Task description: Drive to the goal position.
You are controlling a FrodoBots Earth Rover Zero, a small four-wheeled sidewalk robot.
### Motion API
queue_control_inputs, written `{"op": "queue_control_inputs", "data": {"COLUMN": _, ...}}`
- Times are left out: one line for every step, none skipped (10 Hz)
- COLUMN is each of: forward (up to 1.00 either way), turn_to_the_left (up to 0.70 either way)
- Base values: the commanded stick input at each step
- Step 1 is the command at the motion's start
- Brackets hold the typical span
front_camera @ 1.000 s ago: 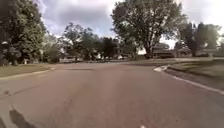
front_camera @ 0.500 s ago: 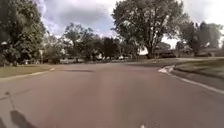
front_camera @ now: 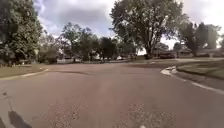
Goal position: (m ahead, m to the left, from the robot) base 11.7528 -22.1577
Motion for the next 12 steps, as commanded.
{"op": "queue_control_inputs", "data": {"forward": 1.0, "turn_to_the_left": 0.0}}
{"op": "queue_control_inputs", "data": {"forward": 1.0, "turn_to_the_left": -0.07}}
{"op": "queue_control_inputs", "data": {"forward": 1.0, "turn_to_the_left": -0.3}}
{"op": "queue_control_inputs", "data": {"forward": 1.0, "turn_to_the_left": -0.35}}
{"op": "queue_control_inputs", "data": {"forward": 1.0, "turn_to_the_left": -0.29}}
{"op": "queue_control_inputs", "data": {"forward": 1.0, "turn_to_the_left": -0.08}}
{"op": "queue_control_inputs", "data": {"forward": 1.0, "turn_to_the_left": 0.0}}
{"op": "queue_control_inputs", "data": {"forward": 1.0, "turn_to_the_left": 0.0}}
{"op": "queue_control_inputs", "data": {"forward": 1.0, "turn_to_the_left": -0.02}}
{"op": "queue_control_inputs", "data": {"forward": 1.0, "turn_to_the_left": -0.17}}
{"op": "queue_control_inputs", "data": {"forward": 1.0, "turn_to_the_left": -0.32}}
{"op": "queue_control_inputs", "data": {"forward": 1.0, "turn_to_the_left": -0.32}}
